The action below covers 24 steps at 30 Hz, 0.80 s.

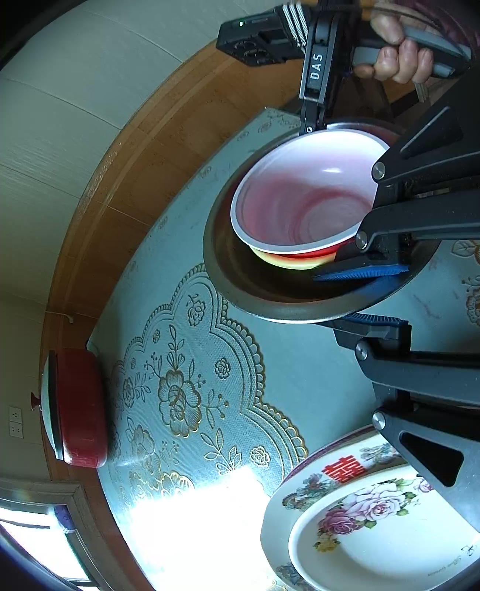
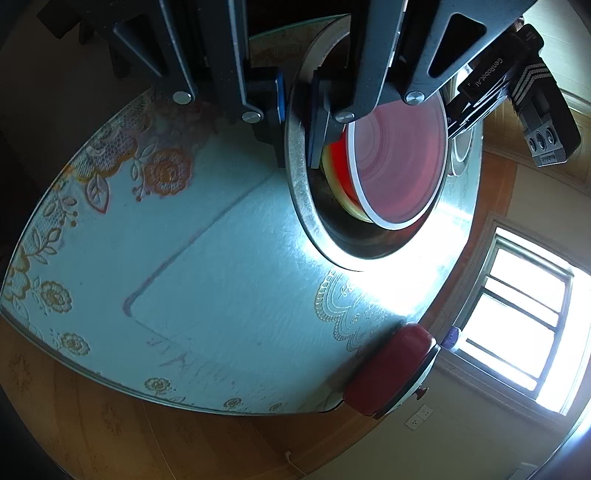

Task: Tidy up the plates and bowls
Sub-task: 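Lower the steel bowl stack over the pink-rose bowl on the plates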

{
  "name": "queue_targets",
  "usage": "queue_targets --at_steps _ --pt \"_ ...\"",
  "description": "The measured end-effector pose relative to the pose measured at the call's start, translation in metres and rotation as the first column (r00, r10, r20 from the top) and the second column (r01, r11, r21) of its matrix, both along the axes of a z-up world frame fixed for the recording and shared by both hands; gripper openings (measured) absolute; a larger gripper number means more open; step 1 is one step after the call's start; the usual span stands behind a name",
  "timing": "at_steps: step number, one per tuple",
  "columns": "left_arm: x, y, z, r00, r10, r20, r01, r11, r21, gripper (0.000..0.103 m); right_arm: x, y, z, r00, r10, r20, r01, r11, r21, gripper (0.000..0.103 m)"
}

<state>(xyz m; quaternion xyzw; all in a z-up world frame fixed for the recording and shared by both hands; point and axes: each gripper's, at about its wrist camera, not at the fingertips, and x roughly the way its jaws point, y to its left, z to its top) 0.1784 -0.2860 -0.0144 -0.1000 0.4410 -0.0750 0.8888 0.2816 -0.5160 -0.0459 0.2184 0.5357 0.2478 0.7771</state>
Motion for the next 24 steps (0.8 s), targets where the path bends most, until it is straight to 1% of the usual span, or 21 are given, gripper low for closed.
queue_targets --at_steps 5,12,19,24 --pt "-0.015 0.0 0.007 1.0 -0.024 0.015 0.025 0.999 -0.03 0.016 -0.005 -0.001 -0.004 0.999 0.028 -0.022 -0.027 1.0 0.014 0.009" --pt "-0.023 -0.001 0.01 1.0 -0.025 0.009 0.025 0.999 -0.025 0.016 -0.006 0.003 -0.003 0.998 0.056 -0.019 -0.056 0.998 0.021 0.009" --pt "-0.031 0.008 0.023 0.999 -0.028 0.036 0.03 0.998 -0.048 0.016 -0.014 0.011 0.016 0.998 0.062 0.024 -0.062 0.998 0.019 0.009" --pt "-0.04 0.027 0.038 0.997 -0.038 0.062 0.042 0.997 -0.062 0.016 -0.024 0.028 0.032 0.997 0.05 0.058 -0.052 0.998 0.034 0.009"
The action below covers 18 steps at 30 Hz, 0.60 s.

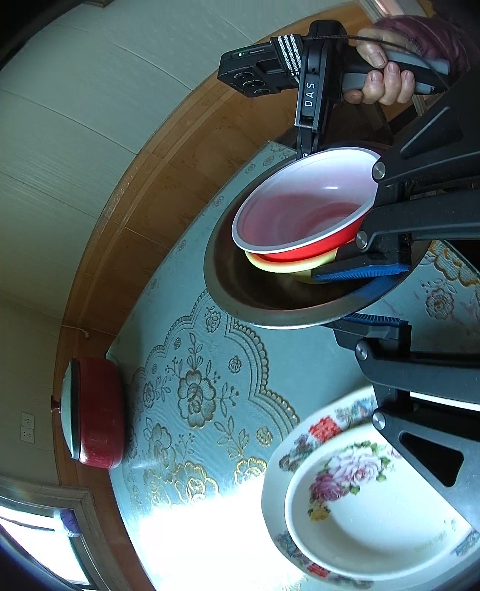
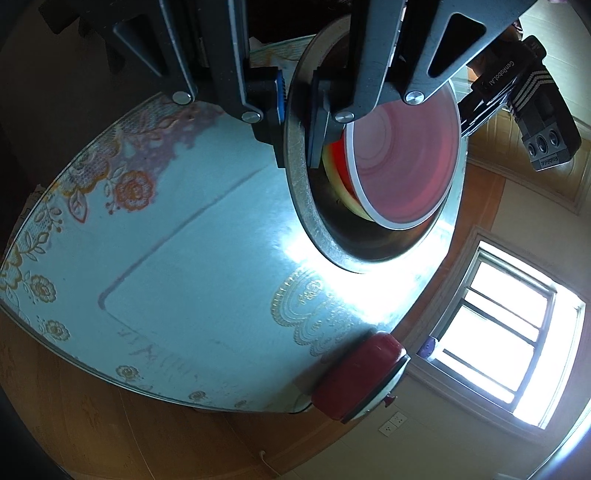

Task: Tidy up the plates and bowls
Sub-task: 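Lower the steel bowl stack over the pink-rose bowl on the plates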

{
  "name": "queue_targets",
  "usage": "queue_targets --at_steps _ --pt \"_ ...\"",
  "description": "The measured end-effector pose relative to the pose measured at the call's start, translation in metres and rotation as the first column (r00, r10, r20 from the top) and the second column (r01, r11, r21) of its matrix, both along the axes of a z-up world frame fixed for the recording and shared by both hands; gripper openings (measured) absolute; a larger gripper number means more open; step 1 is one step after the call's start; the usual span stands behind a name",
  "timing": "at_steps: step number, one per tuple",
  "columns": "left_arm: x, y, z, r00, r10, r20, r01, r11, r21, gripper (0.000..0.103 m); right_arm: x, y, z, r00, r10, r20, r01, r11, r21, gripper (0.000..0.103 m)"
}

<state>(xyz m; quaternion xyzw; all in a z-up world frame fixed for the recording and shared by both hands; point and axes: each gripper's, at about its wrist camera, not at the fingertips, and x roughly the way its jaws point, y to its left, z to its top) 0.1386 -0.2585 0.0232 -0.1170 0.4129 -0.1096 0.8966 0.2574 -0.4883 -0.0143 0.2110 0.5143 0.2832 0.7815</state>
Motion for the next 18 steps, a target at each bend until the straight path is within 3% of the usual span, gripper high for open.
queue_targets --at_steps 10,18 --pt "-0.029 0.084 0.029 0.997 0.065 0.048 -0.063 0.997 -0.038 0.013 -0.019 0.082 0.027 0.996 0.073 0.047 -0.075 0.997 0.036 0.009" --pt "-0.053 0.16 0.028 0.985 0.171 0.039 -0.167 0.983 -0.071 0.013 -0.031 0.166 0.03 0.986 0.157 0.053 -0.159 0.987 0.03 0.009"
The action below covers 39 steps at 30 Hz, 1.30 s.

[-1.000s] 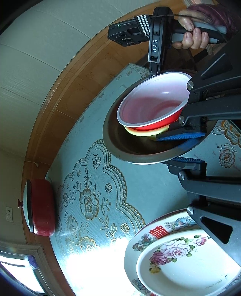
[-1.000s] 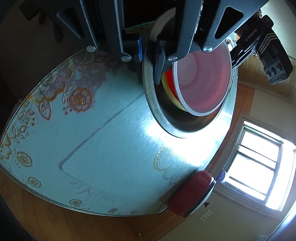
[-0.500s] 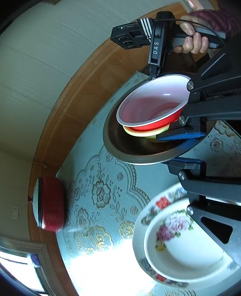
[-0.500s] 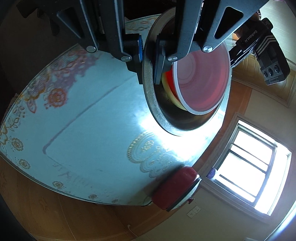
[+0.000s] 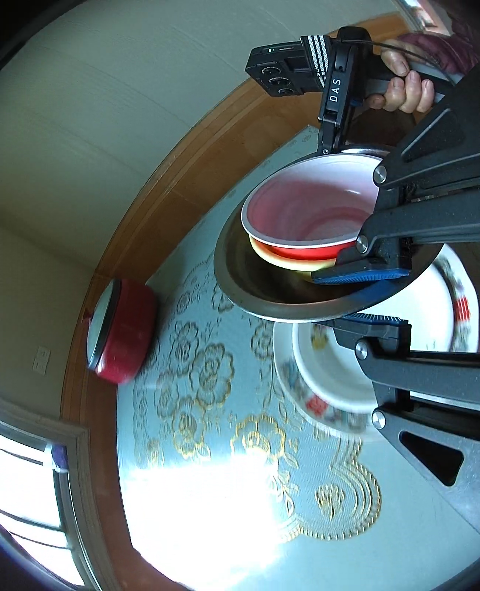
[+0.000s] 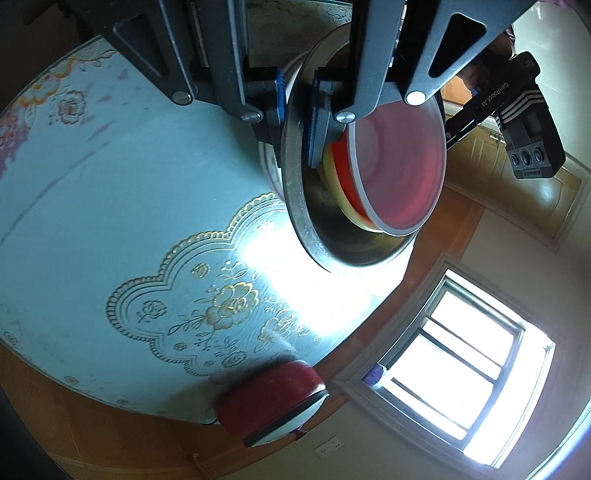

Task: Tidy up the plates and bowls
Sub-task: 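Lower the steel bowl stack over the pink-rose bowl on the plates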

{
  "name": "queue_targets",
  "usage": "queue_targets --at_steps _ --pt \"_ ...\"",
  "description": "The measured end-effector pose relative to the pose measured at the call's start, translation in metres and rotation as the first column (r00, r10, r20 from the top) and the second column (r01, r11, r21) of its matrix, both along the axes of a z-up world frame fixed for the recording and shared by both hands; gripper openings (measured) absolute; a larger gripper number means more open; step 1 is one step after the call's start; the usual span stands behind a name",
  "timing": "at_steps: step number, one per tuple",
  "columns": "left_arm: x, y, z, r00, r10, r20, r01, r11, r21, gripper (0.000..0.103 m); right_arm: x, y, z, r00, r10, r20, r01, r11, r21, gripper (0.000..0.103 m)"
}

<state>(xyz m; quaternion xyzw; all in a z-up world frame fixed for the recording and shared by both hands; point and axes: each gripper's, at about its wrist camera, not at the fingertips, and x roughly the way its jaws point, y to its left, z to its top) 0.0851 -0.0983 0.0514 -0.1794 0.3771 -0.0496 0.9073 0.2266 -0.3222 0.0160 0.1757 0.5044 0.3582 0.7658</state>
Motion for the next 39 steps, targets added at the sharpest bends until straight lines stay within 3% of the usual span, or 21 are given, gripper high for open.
queue_targets --at_steps 12,18,25,31,36,39 --pt "-0.012 0.054 -0.033 0.995 -0.007 -0.101 0.001 0.998 -0.055 0.013 -0.019 0.042 -0.018 0.999 -0.012 -0.034 0.01 0.998 -0.069 0.009" --pt "-0.009 0.055 -0.052 0.985 -0.055 -0.166 0.041 0.995 -0.086 0.014 -0.019 0.045 -0.032 0.996 -0.065 -0.059 0.057 0.99 -0.126 0.009" --pt "-0.005 0.056 -0.058 0.979 -0.086 -0.183 0.065 0.991 -0.118 0.016 -0.023 0.035 -0.034 0.992 -0.099 -0.084 0.089 0.989 -0.115 0.01" --pt "-0.008 0.054 -0.055 0.983 -0.05 -0.176 0.033 0.994 -0.101 0.016 -0.021 0.033 -0.033 0.993 -0.071 -0.099 0.061 0.992 -0.109 0.01" --pt "-0.019 0.051 -0.052 0.983 -0.009 -0.181 -0.007 0.996 -0.084 0.016 -0.022 0.042 -0.024 1.0 -0.015 -0.011 0.013 0.988 -0.156 0.01" --pt "-0.022 0.051 -0.052 0.982 0.021 -0.186 -0.038 0.996 -0.087 0.016 -0.019 0.044 -0.025 1.0 0.017 -0.01 -0.019 0.987 -0.157 0.009"
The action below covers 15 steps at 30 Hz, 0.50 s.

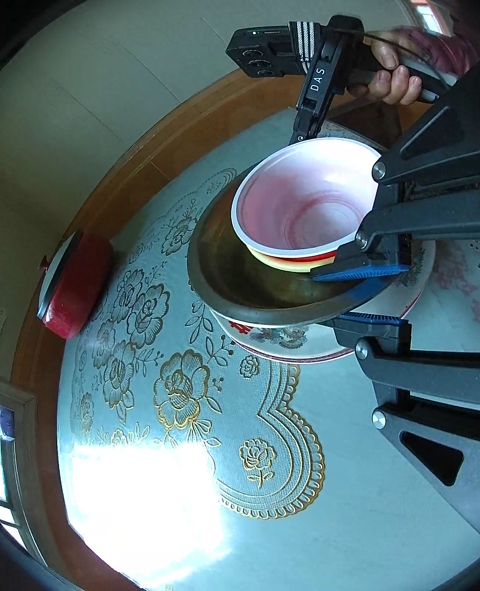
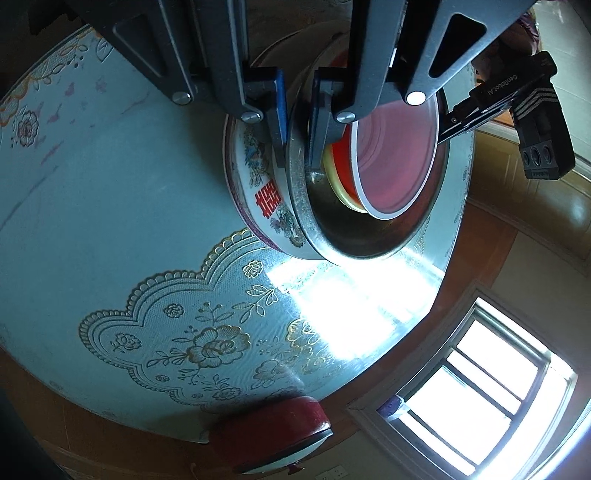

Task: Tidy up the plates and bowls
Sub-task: 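Lower the steel bowl stack over the pink-rose bowl on the plates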

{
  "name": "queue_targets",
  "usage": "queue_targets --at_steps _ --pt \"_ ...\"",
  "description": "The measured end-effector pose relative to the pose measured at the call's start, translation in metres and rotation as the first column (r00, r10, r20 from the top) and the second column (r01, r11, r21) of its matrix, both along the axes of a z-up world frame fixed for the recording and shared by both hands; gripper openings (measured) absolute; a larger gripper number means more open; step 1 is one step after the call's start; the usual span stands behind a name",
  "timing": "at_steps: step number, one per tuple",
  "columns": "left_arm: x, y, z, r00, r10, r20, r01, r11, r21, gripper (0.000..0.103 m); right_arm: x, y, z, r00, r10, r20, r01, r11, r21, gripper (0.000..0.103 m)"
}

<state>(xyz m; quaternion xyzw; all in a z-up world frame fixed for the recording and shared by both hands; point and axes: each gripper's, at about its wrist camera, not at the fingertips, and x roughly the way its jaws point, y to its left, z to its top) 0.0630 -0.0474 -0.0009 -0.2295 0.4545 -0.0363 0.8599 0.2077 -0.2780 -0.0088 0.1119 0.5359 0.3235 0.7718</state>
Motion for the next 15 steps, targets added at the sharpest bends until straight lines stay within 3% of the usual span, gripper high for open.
queue_targets --at_steps 10,15 --pt "-0.005 -0.009 0.003 0.998 0.066 -0.01 -0.065 0.997 0.052 0.018 0.006 -0.004 -0.003 0.998 0.057 -0.035 -0.057 0.998 0.013 0.011" --pt "-0.01 -0.011 0.004 0.997 0.08 -0.011 -0.079 0.996 0.04 0.019 0.008 -0.014 -0.006 0.997 0.053 -0.06 -0.051 0.998 0.044 0.021"
